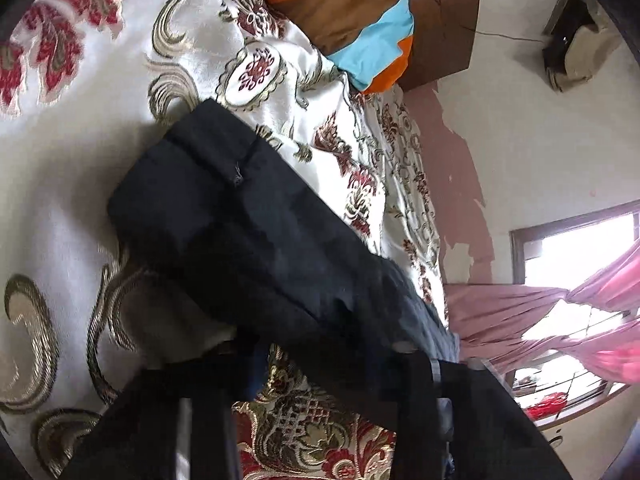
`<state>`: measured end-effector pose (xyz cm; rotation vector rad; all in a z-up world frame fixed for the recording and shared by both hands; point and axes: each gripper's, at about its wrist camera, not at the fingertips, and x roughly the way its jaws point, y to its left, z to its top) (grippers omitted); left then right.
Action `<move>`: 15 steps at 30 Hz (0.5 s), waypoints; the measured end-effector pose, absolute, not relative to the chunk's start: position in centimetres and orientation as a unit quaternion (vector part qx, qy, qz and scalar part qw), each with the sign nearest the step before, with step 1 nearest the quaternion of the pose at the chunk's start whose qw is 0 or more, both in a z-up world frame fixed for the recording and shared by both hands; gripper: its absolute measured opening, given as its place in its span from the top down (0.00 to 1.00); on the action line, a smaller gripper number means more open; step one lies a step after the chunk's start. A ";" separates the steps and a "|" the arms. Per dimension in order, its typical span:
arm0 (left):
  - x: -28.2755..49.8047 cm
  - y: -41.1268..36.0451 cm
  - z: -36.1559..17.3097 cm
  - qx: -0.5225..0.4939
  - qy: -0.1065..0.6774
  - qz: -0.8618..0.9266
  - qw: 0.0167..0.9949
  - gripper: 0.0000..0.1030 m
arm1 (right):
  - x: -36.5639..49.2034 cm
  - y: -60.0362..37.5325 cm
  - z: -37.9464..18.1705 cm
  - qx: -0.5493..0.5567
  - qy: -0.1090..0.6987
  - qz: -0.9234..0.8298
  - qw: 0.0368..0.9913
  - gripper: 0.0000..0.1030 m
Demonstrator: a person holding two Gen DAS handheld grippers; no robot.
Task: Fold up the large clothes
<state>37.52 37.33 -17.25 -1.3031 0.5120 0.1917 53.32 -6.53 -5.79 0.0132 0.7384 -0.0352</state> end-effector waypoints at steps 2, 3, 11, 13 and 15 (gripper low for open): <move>37.3 37.4 -16.4 -0.597 0.218 0.085 0.767 0.85 | 53.3 -6.7 -6.0 0.011 0.360 -0.019 0.933 0.07; 37.3 37.5 -15.7 -0.594 0.208 0.082 0.773 0.88 | 53.3 -6.7 -6.0 0.012 0.360 -0.019 0.933 0.07; 36.1 36.4 -7.1 -0.521 0.124 0.054 0.843 0.92 | 50.0 -6.8 -2.5 -0.013 0.300 -0.020 0.954 0.07; 35.8 35.6 -4.2 -0.492 0.105 0.039 0.864 0.92 | 48.8 -7.0 -1.2 -0.016 0.288 -0.004 0.957 0.07; 35.5 34.3 -1.1 -0.454 0.088 0.021 0.886 0.92 | 47.6 -7.4 0.0 -0.021 0.284 0.011 0.959 0.07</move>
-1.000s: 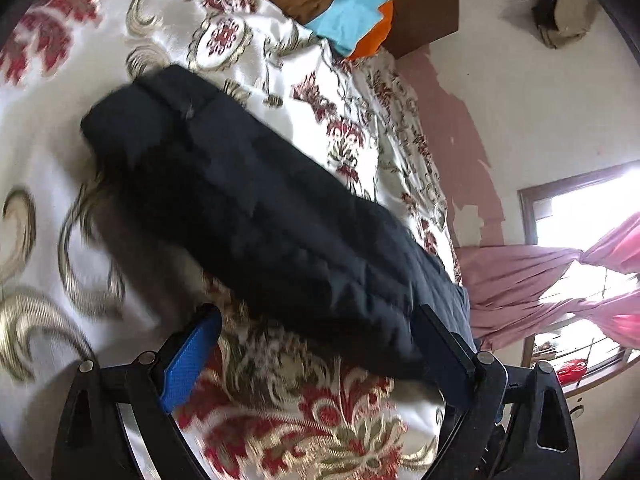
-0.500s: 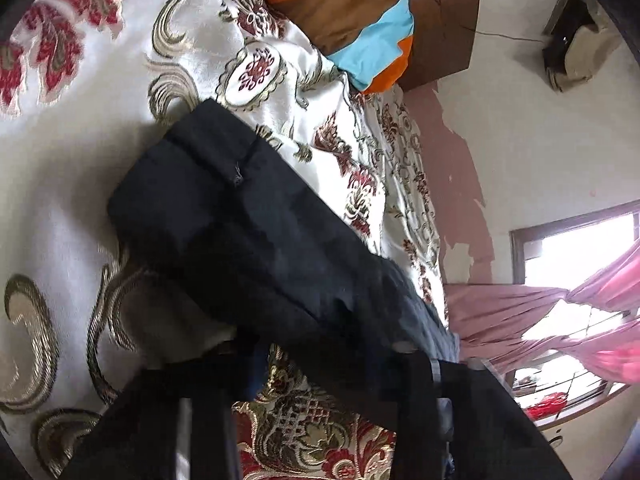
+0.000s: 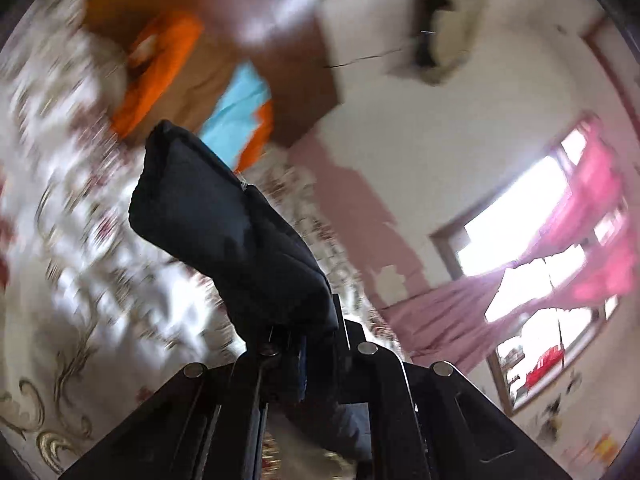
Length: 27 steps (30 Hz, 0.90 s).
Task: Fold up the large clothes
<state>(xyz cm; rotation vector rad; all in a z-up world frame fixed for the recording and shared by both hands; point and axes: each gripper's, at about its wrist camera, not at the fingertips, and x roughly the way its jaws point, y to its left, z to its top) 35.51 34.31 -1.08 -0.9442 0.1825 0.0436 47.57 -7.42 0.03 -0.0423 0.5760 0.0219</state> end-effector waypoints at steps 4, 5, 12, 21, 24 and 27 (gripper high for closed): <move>34.3 30.8 4.1 -0.389 0.063 -0.023 0.919 0.92 | 44.8 -9.6 1.9 -0.031 0.278 0.031 0.960 0.07; 34.1 29.7 5.2 -0.373 0.058 -0.035 0.925 0.92 | 44.1 -10.5 2.1 -0.031 0.278 0.032 0.959 0.07; 33.1 18.2 10.6 -0.252 0.065 -0.141 0.955 0.92 | 39.7 -18.8 2.2 -0.004 0.291 0.012 0.957 0.07; 34.2 2.4 7.6 -0.150 0.169 -0.269 0.936 0.92 | 35.3 -31.7 0.0 0.101 0.297 -0.026 0.949 0.07; 34.5 -1.5 5.2 -0.128 0.212 -0.297 0.922 0.92 | 34.5 -34.4 -1.3 0.130 0.304 -0.027 0.943 0.07; 34.9 -4.4 2.3 -0.100 0.253 -0.307 0.912 0.92 | 33.7 -35.9 -2.4 0.137 0.306 -0.015 0.942 0.07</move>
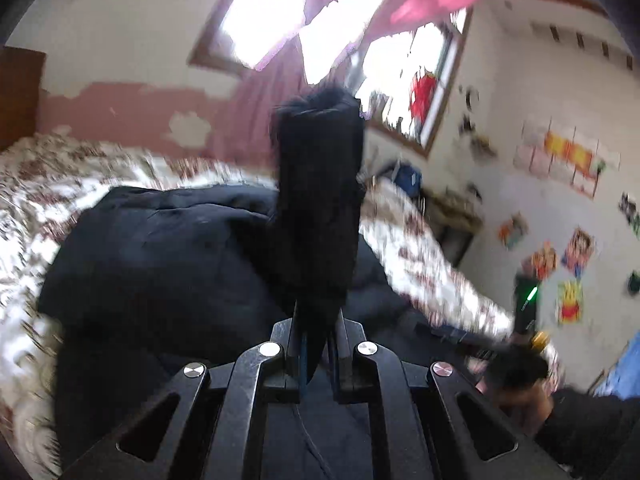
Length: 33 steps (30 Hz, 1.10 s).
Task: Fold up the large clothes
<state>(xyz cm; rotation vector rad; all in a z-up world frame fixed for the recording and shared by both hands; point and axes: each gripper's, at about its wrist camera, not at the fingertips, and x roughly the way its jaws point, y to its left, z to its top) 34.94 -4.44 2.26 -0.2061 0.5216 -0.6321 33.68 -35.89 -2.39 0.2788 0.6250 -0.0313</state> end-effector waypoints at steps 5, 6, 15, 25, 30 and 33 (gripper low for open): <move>35.2 -7.3 -1.7 -0.068 0.316 -0.301 0.897 0.92 | 32.8 -36.7 -4.0 0.180 0.317 0.041 0.930 0.07; 35.2 -7.7 -2.3 -0.062 0.329 -0.301 0.893 0.92 | 32.8 -36.7 -4.3 0.185 0.319 0.053 0.928 0.07; 35.6 -7.1 -5.8 -0.057 0.396 -0.314 0.861 0.69 | 34.5 -35.6 -7.0 0.265 0.372 0.158 0.875 0.07; 32.8 -4.8 -5.7 -0.080 0.360 -0.385 0.846 0.15 | 36.3 -33.7 -8.9 0.300 0.413 0.141 0.848 0.07; 33.0 -2.2 -4.0 -0.081 0.330 -0.343 0.875 0.15 | 37.7 -30.1 -8.6 0.178 0.445 0.037 0.877 0.17; 33.8 0.5 -2.2 -0.087 0.307 -0.282 0.905 0.14 | 38.2 -27.4 -8.1 0.113 0.440 0.017 0.891 0.54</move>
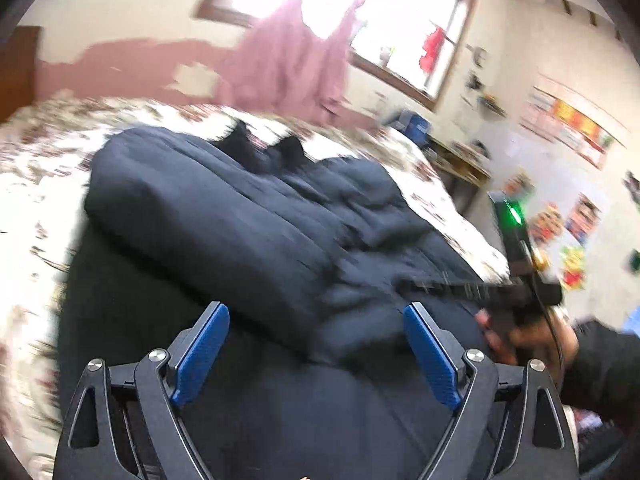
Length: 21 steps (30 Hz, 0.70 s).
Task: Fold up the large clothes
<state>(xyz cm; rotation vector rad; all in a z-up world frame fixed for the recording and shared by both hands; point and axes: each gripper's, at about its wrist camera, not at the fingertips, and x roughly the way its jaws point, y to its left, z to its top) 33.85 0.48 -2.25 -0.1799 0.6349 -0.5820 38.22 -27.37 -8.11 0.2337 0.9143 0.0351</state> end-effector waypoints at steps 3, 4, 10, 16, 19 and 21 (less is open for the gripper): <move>34.9 2.9 -1.1 -0.085 0.294 -0.215 0.927 0.14 | 38.1 -25.8 -7.4 0.081 0.433 0.007 0.898 0.86; 35.4 4.1 -0.9 -0.089 0.288 -0.201 0.932 0.14 | 38.0 -25.2 -7.0 0.068 0.426 0.017 0.902 0.91; 38.4 9.9 -1.2 -0.155 0.290 -0.136 0.935 0.13 | 37.1 -25.8 -1.4 0.012 0.364 0.027 0.931 0.95; 42.7 12.0 -1.4 -0.189 0.293 -0.038 0.936 0.13 | 38.5 -28.4 4.9 -0.044 0.294 -0.028 0.954 0.95; 44.5 12.2 -1.4 -0.219 0.293 -0.026 0.930 0.13 | 40.6 -30.3 7.0 -0.053 0.279 -0.069 0.956 0.95; 45.7 11.5 -1.4 -0.224 0.291 -0.032 0.930 0.13 | 42.0 -31.4 7.9 -0.061 0.273 -0.095 0.956 0.95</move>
